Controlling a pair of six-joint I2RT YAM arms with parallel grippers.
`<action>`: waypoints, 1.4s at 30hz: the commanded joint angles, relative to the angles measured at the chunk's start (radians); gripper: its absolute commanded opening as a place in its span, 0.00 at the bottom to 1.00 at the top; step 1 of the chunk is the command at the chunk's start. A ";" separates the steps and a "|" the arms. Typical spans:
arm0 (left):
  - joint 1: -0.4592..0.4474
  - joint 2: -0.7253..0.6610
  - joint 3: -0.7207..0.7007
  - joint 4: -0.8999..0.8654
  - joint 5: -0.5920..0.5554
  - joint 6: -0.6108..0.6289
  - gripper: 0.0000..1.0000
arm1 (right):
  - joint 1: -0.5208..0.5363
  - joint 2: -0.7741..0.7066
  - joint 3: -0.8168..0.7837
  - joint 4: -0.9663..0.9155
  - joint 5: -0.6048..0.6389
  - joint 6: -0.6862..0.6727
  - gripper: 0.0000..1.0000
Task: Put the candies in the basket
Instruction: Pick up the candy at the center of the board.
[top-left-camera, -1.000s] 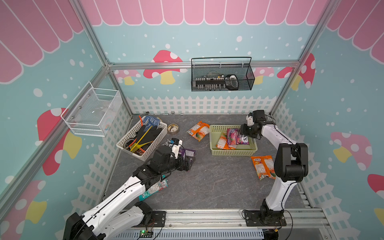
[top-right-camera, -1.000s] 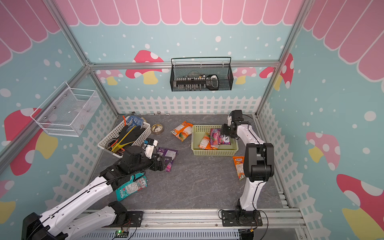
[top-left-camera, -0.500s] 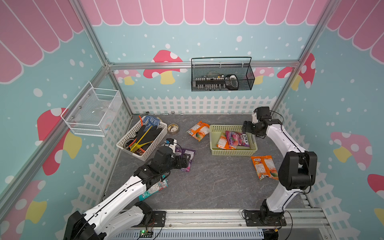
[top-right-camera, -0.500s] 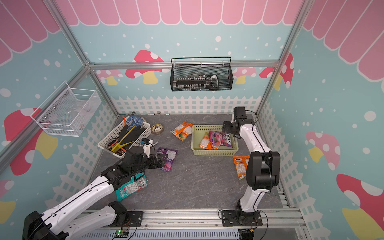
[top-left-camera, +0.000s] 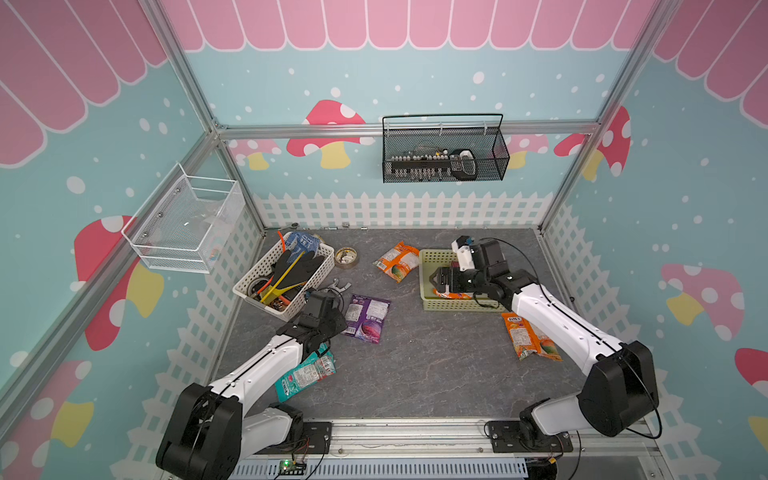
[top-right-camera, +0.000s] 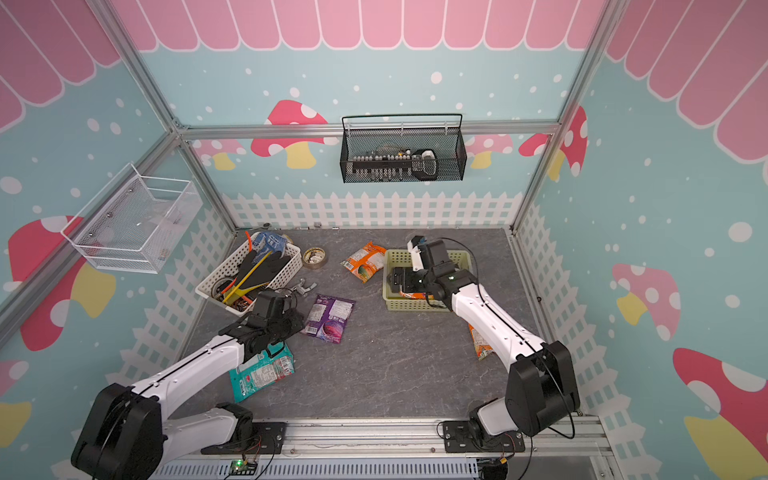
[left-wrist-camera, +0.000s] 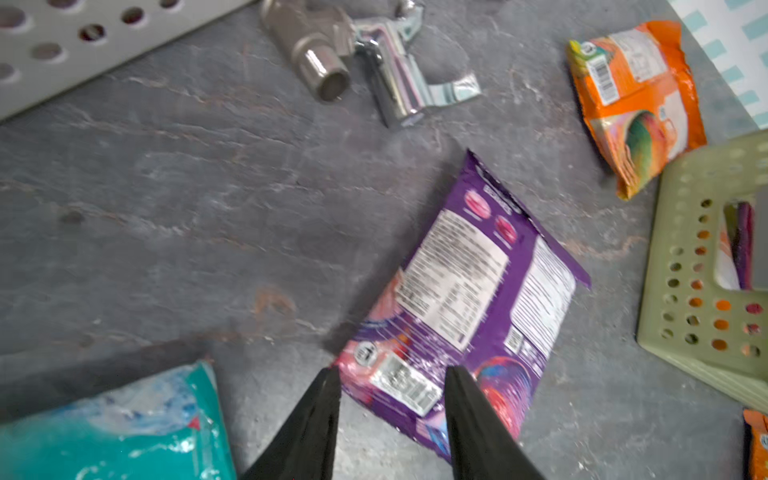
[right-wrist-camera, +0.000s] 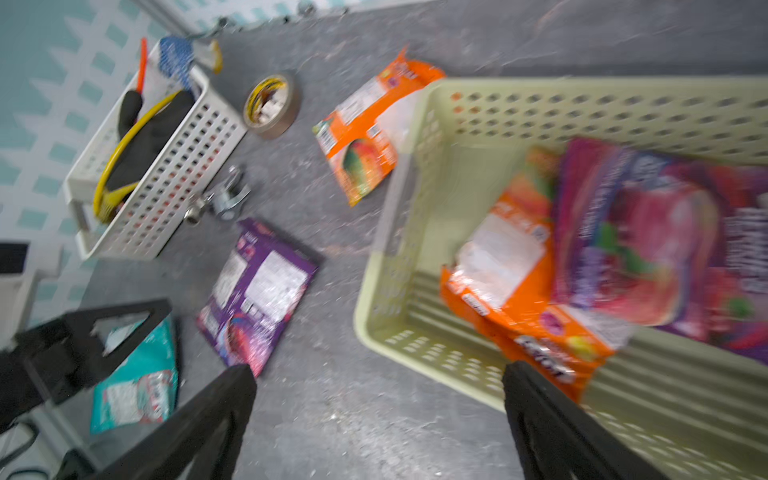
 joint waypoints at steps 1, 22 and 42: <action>0.031 0.015 -0.031 0.120 0.137 0.030 0.40 | 0.109 0.004 -0.055 0.145 -0.051 0.069 0.99; 0.064 0.168 -0.091 0.266 0.266 0.036 0.19 | 0.352 0.522 -0.031 0.585 0.180 0.405 0.56; 0.066 0.251 -0.099 0.259 0.271 0.039 0.18 | 0.352 0.513 -0.042 0.767 0.084 0.404 0.12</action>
